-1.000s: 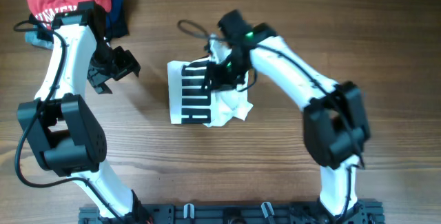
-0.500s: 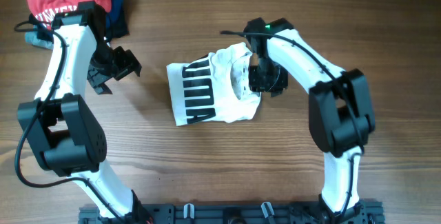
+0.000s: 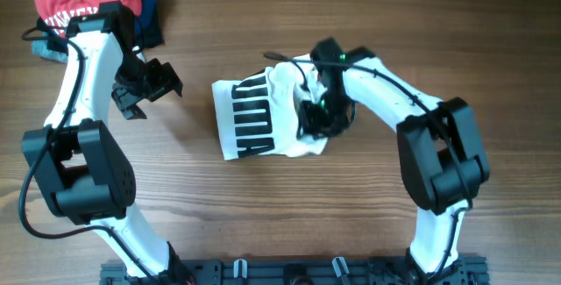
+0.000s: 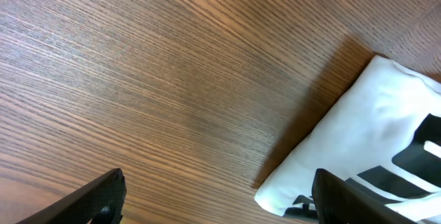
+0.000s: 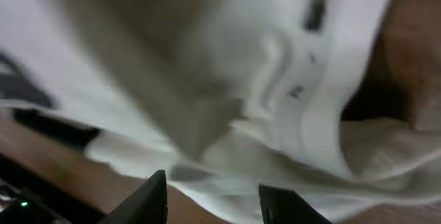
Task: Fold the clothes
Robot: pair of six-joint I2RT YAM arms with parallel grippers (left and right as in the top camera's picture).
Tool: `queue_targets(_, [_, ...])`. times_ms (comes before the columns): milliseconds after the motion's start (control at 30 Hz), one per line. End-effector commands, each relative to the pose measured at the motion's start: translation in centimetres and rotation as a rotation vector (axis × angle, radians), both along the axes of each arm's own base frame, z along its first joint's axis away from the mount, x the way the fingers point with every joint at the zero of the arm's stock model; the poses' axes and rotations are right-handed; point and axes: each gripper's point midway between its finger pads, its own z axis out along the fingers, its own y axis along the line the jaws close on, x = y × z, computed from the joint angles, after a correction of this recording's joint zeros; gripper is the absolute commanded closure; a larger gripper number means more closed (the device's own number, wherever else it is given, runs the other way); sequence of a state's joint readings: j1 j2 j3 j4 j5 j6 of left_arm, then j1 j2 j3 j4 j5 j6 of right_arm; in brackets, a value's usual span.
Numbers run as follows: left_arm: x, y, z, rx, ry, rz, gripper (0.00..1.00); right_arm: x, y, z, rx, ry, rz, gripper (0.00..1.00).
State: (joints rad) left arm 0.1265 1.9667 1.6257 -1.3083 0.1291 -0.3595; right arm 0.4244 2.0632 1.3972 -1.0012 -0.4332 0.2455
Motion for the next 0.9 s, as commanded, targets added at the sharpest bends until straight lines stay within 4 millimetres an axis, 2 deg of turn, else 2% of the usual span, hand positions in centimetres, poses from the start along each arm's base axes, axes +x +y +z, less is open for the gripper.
queue_targets(0, [-0.2, -0.1, -0.2, -0.011, 0.006, -0.013, 0.13, -0.3, -2.9, -1.8, -0.153, 0.021, -0.085, 0.56])
queue_targets(67, [-0.2, -0.1, -0.2, -0.011, 0.008, -0.013, 0.13, 0.1, -6.5, -2.2, -0.360, 0.010, -0.206, 0.61])
queue_targets(133, [-0.2, -0.1, -0.2, -0.011, 0.009, -0.013, 0.13, -0.2, -7.5, -1.5, -0.411, 0.013, -0.210, 0.62])
queue_targets(200, [-0.2, -0.1, -0.2, -0.012, 0.009, -0.013, 0.13, 0.2, -8.3, 0.2, -0.454, -0.019, -0.225, 0.61])
queue_targets(233, [-0.2, -0.1, -0.2, -0.012, 0.010, -0.013, 0.13, 0.9, -9.3, 2.1, -0.508, -0.067, -0.245, 0.55])
queue_targets(267, [-0.2, -0.1, -0.2, -0.012, 0.010, -0.014, 0.13, 1.7, -10.1, 4.5, -0.547, -0.123, -0.272, 0.45])
queue_targets(300, [-0.2, -0.4, -0.2, -0.031, 0.005, -0.035, 0.11, 2.4, -10.0, 5.8, -0.535, -0.155, -0.285, 0.00])
queue_targets(333, [-0.2, -1.5, -0.2, -0.098, -0.010, -0.087, 0.10, 3.2, -9.8, 7.7, -0.496, -0.197, -0.309, 0.00])
queue_targets(367, [-0.4, -2.7, -0.4, -0.174, -0.024, -0.137, 0.02, 4.0, -9.4, 9.7, -0.436, -0.243, -0.341, 0.00])
queue_targets(400, [-0.9, -3.8, -0.9, -0.243, -0.030, -0.178, 0.00, 4.8, -9.3, 11.6, -0.375, -0.288, -0.367, 0.00])
queue_targets(467, [-1.6, -5.8, -2.8, -0.367, -0.055, -0.211, 0.00, 5.6, -9.0, 15.1, -0.220, -0.373, -0.353, 0.00])
queue_targets(533, [-2.1, -8.2, -4.1, -0.519, -0.121, -0.253, 0.00, 5.9, -9.3, 17.1, -0.137, -0.420, -0.342, 0.00])
queue_targets(633, [-2.9, -10.4, -6.6, -0.656, -0.220, -0.262, 0.00, 5.7, -10.8, 17.1, -0.149, -0.416, -0.348, 0.00])
queue_targets(867, [-3.7, -11.6, -9.4, -0.702, -0.313, -0.287, 0.00, 5.7, -10.7, 17.2, -0.142, -0.413, -0.348, 0.01])
